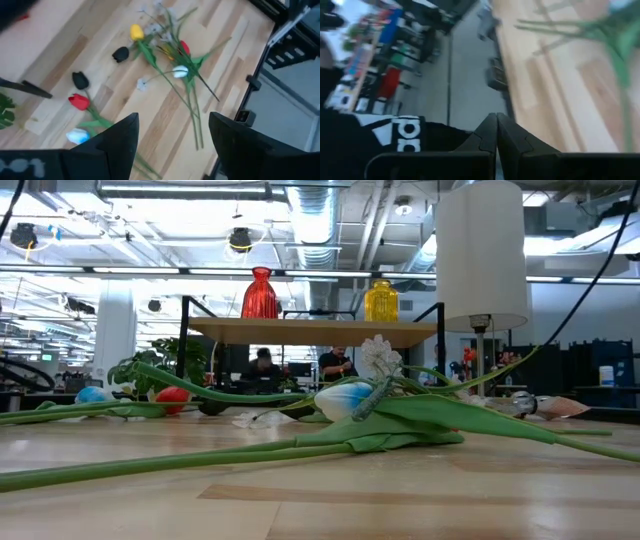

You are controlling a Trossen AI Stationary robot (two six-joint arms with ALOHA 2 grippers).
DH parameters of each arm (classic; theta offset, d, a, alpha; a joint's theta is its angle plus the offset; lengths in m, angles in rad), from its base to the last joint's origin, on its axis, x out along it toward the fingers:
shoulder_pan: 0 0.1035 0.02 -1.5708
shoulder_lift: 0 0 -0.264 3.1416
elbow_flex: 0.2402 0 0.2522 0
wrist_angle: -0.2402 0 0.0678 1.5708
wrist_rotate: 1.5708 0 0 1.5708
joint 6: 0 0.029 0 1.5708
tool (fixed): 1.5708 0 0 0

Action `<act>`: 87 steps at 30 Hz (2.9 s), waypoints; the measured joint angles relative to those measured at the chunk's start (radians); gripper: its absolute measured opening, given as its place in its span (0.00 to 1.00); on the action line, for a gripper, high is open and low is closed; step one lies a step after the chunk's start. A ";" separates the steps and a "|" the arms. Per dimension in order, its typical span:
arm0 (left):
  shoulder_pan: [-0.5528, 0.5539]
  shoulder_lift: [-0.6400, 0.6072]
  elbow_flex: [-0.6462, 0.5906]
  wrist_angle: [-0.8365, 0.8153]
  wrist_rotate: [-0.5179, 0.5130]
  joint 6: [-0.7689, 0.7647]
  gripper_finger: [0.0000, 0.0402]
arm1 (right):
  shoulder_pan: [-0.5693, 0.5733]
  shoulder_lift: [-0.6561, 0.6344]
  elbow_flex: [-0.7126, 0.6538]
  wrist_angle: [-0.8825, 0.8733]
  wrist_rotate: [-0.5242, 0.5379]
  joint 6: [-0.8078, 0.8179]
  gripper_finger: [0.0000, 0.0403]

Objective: Pick and place flowers into a vace then onto a shelf
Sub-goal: Put the left yellow flower into the red vase on the shelf

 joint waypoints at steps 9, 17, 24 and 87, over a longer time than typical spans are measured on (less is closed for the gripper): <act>-0.345 0.000 -0.345 0.349 -0.267 -0.273 0.57 | 0.074 0.000 0.000 0.088 0.070 -0.059 0.00; -0.380 0.003 -0.696 0.843 -0.254 -0.206 0.57 | 0.074 0.000 0.048 0.040 0.060 -0.042 0.00; -0.352 0.002 -0.829 0.954 -0.203 -0.164 0.57 | 0.029 0.000 0.222 -0.324 0.134 -0.042 0.00; 0.176 0.142 -1.262 1.737 0.285 -0.548 0.16 | -0.183 0.242 0.346 -0.649 -0.073 0.108 0.00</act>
